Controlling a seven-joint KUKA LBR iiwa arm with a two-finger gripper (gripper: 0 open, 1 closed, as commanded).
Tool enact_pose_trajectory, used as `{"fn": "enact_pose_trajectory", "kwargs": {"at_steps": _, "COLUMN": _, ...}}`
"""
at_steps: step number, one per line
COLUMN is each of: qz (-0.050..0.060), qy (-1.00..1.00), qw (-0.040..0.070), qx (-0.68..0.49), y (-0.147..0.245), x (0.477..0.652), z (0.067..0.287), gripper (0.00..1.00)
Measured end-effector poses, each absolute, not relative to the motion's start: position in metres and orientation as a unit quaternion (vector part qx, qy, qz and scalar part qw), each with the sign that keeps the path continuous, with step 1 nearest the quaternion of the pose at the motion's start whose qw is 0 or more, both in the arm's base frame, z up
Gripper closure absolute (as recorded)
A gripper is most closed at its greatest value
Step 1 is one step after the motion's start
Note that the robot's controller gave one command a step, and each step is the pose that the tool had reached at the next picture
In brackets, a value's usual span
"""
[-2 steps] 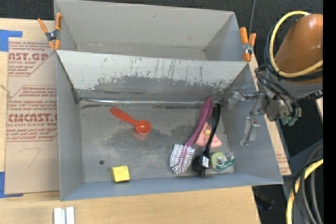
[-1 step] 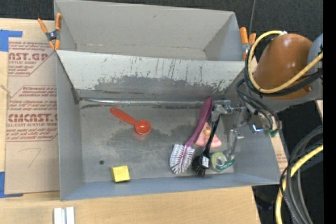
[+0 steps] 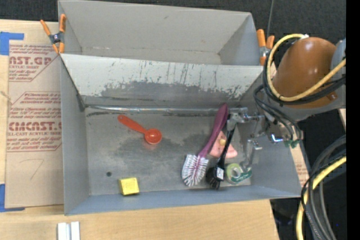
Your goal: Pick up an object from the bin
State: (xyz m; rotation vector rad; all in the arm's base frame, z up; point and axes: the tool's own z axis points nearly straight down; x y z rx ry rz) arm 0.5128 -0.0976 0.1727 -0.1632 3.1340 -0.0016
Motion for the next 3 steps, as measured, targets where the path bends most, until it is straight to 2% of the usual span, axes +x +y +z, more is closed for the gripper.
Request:
{"fn": "enact_pose_trajectory", "kwargs": {"at_steps": 1, "qz": 0.0, "qy": 0.985, "qw": 0.002, "qx": -0.17, "y": -0.098, "x": 0.54, "z": 0.157, "gripper": 0.0}}
{"fn": "enact_pose_trajectory", "kwargs": {"at_steps": 2, "qz": 0.001, "qy": 0.992, "qw": 0.0, "qx": -0.123, "y": -0.079, "x": 0.501, "z": 0.107, "gripper": 0.0}}
{"fn": "enact_pose_trajectory", "kwargs": {"at_steps": 3, "qz": -0.002, "qy": 0.947, "qw": 0.006, "qx": -0.322, "y": -0.051, "x": 0.531, "z": 0.087, "gripper": 0.0}}
